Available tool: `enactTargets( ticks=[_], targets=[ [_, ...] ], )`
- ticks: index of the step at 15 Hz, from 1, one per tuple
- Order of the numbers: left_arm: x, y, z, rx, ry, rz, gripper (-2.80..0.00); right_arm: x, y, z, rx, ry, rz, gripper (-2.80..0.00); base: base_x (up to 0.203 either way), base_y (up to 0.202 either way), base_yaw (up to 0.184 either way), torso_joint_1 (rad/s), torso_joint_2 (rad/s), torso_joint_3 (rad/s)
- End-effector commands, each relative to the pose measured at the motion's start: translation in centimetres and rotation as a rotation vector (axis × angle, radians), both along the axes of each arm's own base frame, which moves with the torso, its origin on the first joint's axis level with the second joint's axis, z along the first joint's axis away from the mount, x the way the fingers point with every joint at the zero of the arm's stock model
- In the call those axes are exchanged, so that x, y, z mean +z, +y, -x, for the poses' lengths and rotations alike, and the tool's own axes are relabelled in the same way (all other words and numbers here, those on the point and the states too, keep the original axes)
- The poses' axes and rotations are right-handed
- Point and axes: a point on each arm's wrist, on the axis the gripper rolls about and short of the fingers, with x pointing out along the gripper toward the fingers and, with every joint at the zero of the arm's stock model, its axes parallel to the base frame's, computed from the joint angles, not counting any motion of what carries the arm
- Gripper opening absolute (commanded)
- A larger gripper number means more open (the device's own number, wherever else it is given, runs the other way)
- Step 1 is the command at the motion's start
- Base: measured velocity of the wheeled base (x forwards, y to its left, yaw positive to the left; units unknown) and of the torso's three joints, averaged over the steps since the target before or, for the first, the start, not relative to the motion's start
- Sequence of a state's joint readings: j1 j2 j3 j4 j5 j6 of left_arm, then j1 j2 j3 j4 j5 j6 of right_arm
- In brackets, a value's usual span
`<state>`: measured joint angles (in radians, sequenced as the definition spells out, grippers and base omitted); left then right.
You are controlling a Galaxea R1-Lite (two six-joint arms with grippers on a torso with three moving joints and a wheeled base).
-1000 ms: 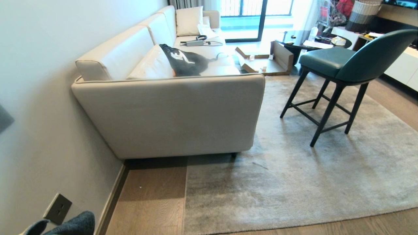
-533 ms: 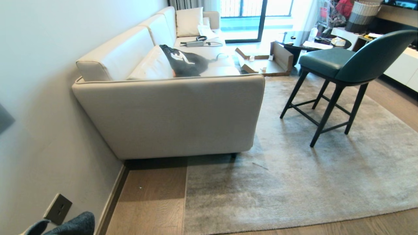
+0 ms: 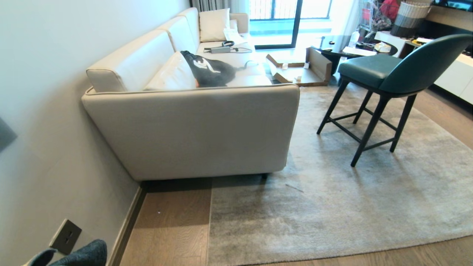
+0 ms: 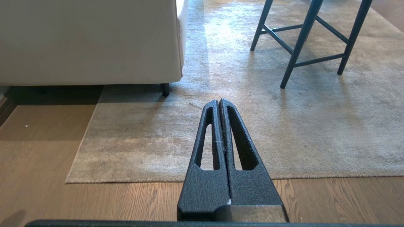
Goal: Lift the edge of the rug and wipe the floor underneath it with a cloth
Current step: Put down the rag
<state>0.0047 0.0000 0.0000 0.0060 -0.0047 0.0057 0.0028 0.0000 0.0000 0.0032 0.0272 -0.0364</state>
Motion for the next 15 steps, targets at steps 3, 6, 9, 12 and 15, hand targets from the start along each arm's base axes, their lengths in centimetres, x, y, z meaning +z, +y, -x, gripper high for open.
enactTargets(
  ticks=[3,6,9,12,15],
  targets=[
    [-0.02,0.00,0.00,0.000,0.002,-0.003,-2.80,0.00,0.00,-0.01,0.001,0.001,0.000,-2.80,0.000,0.000,0.000,0.000,0.00,0.000],
    [-0.02,-0.01,0.00,-0.005,0.002,-0.008,-2.80,0.00,0.00,-0.01,0.001,0.001,0.000,-2.80,0.000,0.000,0.000,0.000,0.00,0.000],
    [0.00,-0.02,0.00,-0.008,0.000,-0.003,-2.80,0.00,0.00,0.00,0.001,0.000,0.000,-2.80,0.000,0.000,0.000,0.000,0.00,0.000],
    [-0.02,-0.01,0.00,-0.005,0.002,-0.008,-2.80,0.00,0.00,0.00,0.001,0.000,0.000,-2.80,0.000,0.000,0.000,0.000,0.00,0.000],
    [-0.02,-0.01,0.00,-0.005,0.002,-0.005,-2.80,0.00,0.00,-0.01,0.001,0.001,0.000,-2.80,0.000,0.000,0.000,0.000,0.00,0.000]
  ],
)
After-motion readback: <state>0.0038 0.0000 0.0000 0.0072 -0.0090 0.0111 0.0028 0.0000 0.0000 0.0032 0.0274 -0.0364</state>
